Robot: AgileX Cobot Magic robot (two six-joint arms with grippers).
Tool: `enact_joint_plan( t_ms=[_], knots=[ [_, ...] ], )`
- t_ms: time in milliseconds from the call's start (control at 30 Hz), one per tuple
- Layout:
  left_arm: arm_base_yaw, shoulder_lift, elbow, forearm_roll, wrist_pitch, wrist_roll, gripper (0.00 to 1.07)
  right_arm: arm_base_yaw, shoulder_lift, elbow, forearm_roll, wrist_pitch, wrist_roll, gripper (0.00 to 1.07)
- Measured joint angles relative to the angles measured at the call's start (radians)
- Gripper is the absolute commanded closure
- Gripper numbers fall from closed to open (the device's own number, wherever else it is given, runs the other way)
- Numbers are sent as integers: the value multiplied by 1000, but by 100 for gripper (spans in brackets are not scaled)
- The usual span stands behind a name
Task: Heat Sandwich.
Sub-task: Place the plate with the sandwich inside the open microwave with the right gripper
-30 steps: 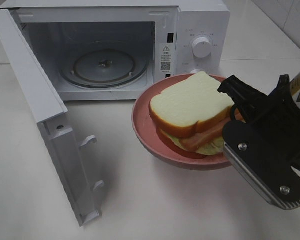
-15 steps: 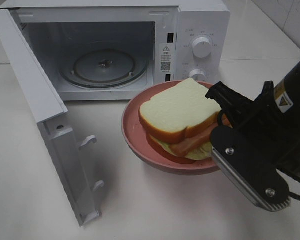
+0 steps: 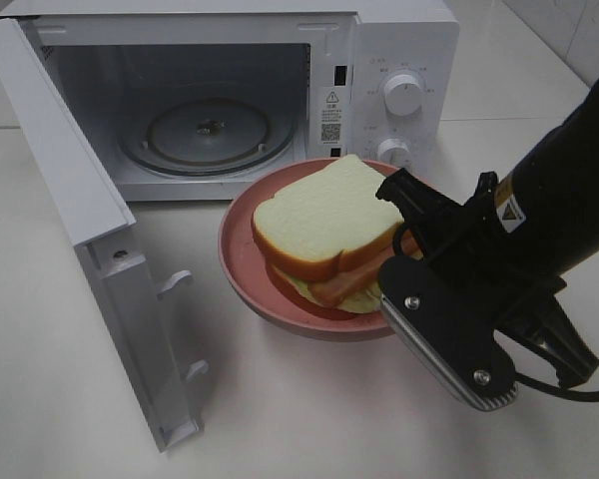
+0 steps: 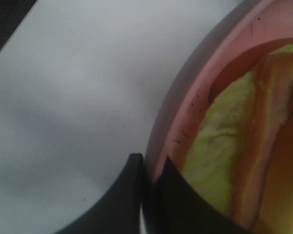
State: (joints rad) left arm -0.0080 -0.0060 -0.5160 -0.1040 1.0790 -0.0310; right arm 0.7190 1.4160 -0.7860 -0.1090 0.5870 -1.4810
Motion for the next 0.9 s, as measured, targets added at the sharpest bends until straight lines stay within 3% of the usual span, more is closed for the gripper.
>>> enact_joint_plan(
  t_ms=[333,900],
  knots=[
    [0,0,0,0,0,0,9,0,73,-23,4,-55,-6,107],
    [0,0,0,0,0,0,9,0,249,-197,11,-70,-7,107]
  ],
)
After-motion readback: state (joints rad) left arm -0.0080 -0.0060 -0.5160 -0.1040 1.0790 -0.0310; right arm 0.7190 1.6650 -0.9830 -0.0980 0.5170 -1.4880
